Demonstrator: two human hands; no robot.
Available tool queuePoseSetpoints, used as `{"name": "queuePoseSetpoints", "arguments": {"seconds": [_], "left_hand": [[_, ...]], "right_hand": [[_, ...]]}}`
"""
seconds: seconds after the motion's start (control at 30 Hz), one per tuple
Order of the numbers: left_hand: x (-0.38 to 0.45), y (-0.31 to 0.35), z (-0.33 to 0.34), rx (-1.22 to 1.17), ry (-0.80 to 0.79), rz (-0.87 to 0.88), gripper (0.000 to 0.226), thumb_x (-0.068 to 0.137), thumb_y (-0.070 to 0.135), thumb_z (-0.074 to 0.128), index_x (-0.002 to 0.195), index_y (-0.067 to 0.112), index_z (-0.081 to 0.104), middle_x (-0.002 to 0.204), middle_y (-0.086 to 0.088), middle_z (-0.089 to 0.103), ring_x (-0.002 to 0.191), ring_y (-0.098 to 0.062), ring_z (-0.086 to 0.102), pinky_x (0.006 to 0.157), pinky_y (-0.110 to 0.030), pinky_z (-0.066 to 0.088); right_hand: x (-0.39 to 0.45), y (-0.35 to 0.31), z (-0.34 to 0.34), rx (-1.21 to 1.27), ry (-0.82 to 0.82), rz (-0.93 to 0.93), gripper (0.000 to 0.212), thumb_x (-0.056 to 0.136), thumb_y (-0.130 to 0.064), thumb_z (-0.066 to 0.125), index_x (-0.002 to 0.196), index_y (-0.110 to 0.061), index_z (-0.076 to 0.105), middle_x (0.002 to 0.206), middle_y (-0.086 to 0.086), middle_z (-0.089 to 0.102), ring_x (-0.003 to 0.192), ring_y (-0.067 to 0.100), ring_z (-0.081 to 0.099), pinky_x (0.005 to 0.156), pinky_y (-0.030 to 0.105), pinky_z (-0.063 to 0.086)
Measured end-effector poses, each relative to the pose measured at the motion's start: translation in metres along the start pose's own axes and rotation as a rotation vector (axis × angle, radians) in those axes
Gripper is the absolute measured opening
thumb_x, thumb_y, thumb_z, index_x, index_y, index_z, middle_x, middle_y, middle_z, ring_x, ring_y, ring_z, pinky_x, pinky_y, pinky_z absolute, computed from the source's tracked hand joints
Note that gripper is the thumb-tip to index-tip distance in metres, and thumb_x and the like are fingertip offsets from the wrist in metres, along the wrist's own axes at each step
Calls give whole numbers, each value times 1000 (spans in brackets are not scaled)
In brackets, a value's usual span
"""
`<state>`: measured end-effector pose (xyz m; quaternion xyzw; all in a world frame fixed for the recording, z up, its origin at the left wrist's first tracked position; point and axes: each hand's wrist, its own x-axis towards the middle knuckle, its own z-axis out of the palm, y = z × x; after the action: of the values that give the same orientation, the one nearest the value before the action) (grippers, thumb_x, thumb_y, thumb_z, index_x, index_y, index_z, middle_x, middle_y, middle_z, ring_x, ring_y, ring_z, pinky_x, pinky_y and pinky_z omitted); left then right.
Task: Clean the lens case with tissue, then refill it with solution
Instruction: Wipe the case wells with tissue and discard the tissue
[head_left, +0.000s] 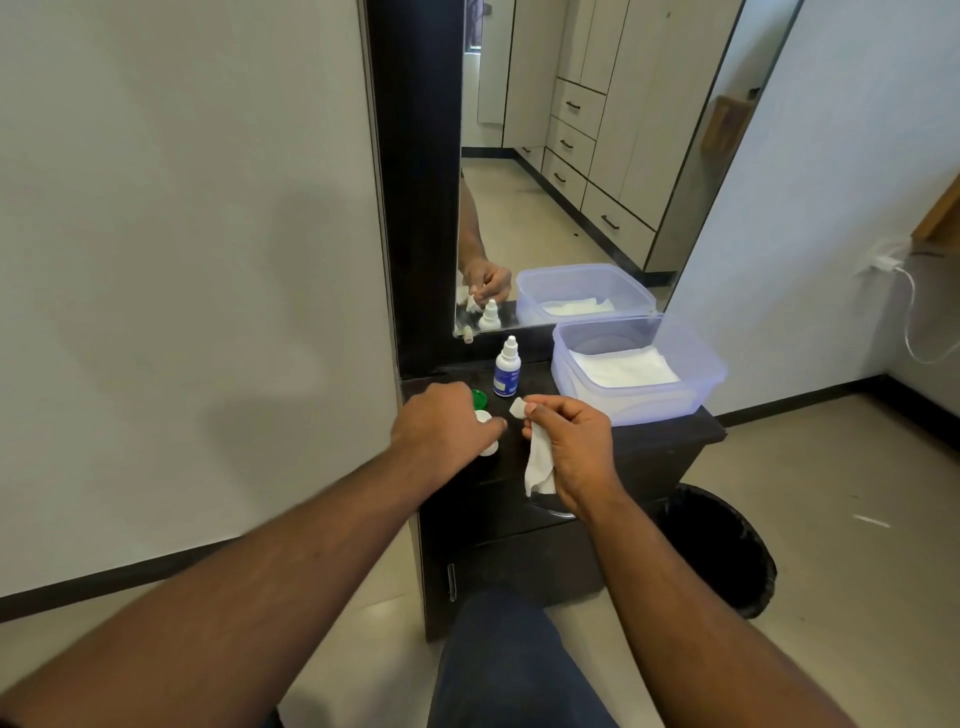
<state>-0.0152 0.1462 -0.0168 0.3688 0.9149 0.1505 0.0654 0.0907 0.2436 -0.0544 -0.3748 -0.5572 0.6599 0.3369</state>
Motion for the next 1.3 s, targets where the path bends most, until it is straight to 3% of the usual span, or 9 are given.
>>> {"name": "queuePoseSetpoints", "arguments": {"seconds": [0.17,0.37,0.57,0.73,0.83,0.9,1.03,1.17,1.3], "left_hand": [[0,8,0,116,-53,30,43,79,49,68,109,19,60,96,-1,63,92,-20,61,78,-33,54],[3,-2,-12,132,-179,16,35,77,36,73,104,16,62,87,0,60,86,-18,62,75,-32,55],[0,0,-18,37,-190,8,45,74,46,75,104,13,64,89,0,63,85,-16,61,72,-29,52],[-12,26,-17,34,-81,197,45,80,48,69,111,16,65,104,-2,65,97,-19,61,83,-33,52],[-17,53,-4,68,-50,337,25,88,34,61,103,14,66,104,-5,65,98,-23,61,81,-35,52],[-14,77,9,105,-83,389,17,92,21,56,102,11,66,107,-10,65,98,-27,61,81,-37,51],[-10,124,32,110,-171,437,24,95,14,52,117,9,62,120,-12,61,108,-29,59,90,-36,47],[-9,145,51,142,-145,534,24,97,16,51,116,9,62,121,-11,62,109,-26,60,92,-33,46],[-4,153,61,239,-141,519,20,94,12,55,111,9,66,114,-11,65,104,-26,62,90,-34,49]], "right_hand": [[-2,-1,-1,17,-9,-13,11,84,-7,69,93,-6,74,90,4,73,76,13,68,68,23,56],[-1,0,-1,-32,-19,-12,11,85,-9,68,94,-9,74,90,-1,72,75,13,69,71,26,58],[-8,0,-6,51,-30,2,9,83,-7,69,90,-8,75,94,7,73,78,17,69,71,28,57],[-26,7,-45,55,-77,-68,12,80,2,70,83,-8,75,85,7,75,79,20,70,69,26,56],[-29,9,-76,1,-20,-100,13,78,3,71,85,-7,74,87,11,74,79,23,70,72,29,58],[-26,11,-98,-62,22,-118,14,77,1,73,89,-6,74,88,8,74,83,21,71,75,29,58],[-8,17,-147,-334,56,-128,17,80,-1,71,92,-13,72,91,-4,71,86,13,68,70,17,55],[21,31,-201,-672,65,-196,19,80,-5,71,95,-17,71,99,-4,68,93,11,64,83,25,52],[44,37,-241,-904,94,-205,22,84,-7,68,99,-23,68,99,-6,64,90,10,61,84,26,52]]}}
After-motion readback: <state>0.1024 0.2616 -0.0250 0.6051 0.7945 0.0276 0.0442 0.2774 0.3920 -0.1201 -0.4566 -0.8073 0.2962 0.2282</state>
